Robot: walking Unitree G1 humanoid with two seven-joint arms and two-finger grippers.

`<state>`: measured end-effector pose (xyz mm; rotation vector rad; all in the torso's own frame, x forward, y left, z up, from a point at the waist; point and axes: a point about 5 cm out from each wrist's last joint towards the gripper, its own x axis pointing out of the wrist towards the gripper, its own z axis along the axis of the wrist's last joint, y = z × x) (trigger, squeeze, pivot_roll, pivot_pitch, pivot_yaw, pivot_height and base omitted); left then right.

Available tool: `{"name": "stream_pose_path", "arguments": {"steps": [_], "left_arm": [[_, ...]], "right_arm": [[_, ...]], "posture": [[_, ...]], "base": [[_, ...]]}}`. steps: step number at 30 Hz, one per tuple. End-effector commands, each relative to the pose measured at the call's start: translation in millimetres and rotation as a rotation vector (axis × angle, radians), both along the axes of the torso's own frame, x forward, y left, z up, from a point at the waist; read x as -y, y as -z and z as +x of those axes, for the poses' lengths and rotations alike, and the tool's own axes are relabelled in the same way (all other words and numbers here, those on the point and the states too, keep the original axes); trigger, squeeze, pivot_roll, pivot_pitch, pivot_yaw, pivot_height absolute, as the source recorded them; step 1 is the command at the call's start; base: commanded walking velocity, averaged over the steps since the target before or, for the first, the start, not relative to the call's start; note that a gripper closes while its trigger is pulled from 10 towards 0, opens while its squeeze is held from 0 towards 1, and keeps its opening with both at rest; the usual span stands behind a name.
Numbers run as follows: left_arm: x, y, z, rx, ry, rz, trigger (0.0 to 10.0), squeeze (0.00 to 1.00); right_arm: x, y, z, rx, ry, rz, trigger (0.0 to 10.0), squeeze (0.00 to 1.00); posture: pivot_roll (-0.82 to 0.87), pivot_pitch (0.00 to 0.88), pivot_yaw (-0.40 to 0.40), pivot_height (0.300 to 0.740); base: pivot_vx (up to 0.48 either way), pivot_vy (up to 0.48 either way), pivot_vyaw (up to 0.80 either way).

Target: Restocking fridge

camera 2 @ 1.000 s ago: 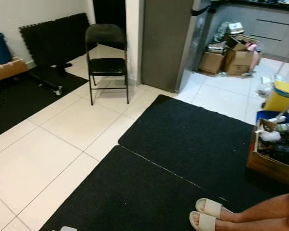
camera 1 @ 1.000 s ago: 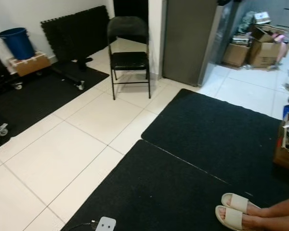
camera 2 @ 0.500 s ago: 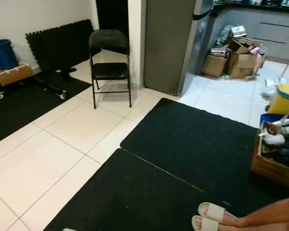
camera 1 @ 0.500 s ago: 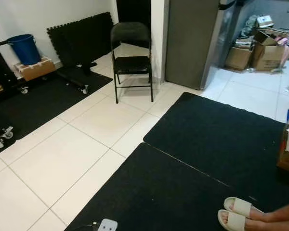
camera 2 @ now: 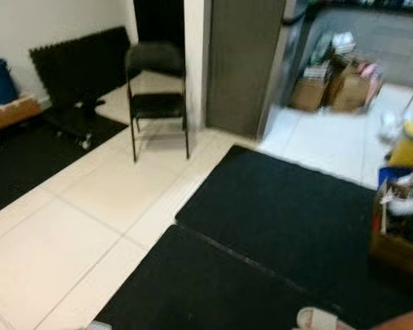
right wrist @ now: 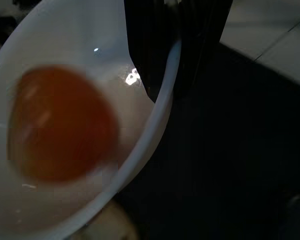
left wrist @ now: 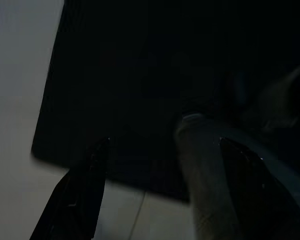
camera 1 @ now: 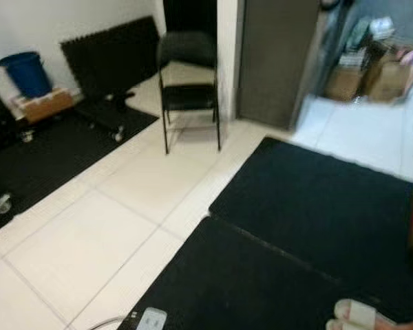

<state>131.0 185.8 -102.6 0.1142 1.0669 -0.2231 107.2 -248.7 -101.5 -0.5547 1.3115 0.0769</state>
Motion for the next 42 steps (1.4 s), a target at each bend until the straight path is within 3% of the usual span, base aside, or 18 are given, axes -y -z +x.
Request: {"name": "stream_pose_path", "arguments": {"steps": [1, 26, 42], "left_arm": [[-0.7, 4.4, -13.1, -0.047, 0.005, 0.005, 10.0, 0.0], [-0.8, 4.5, -13.6, -0.046, 0.007, 0.005, 10.0, 0.0], [-0.3, 4.5, -13.5, -0.046, 0.007, 0.004, 10.0, 0.0]], "right_arm": [[-2.9, 0.5, 1.0, 0.006, -0.008, 0.004, 10.0, 0.0], [-2.6, 0.2, 1.6, 0.013, -0.007, 0.001, 10.0, 0.0], [-3.1, 0.0, 2.6, 0.021, -0.016, 0.002, 10.0, 0.0]], "posture": [[0.03, 0.0, -0.021, 0.74], [0.03, 0.0, -0.021, 0.74], [0.03, 0.0, -0.023, 0.74]], "base": [[0.326, 0.0, -0.79], [0.327, 0.0, -0.77], [0.324, 0.0, 0.0]]}}
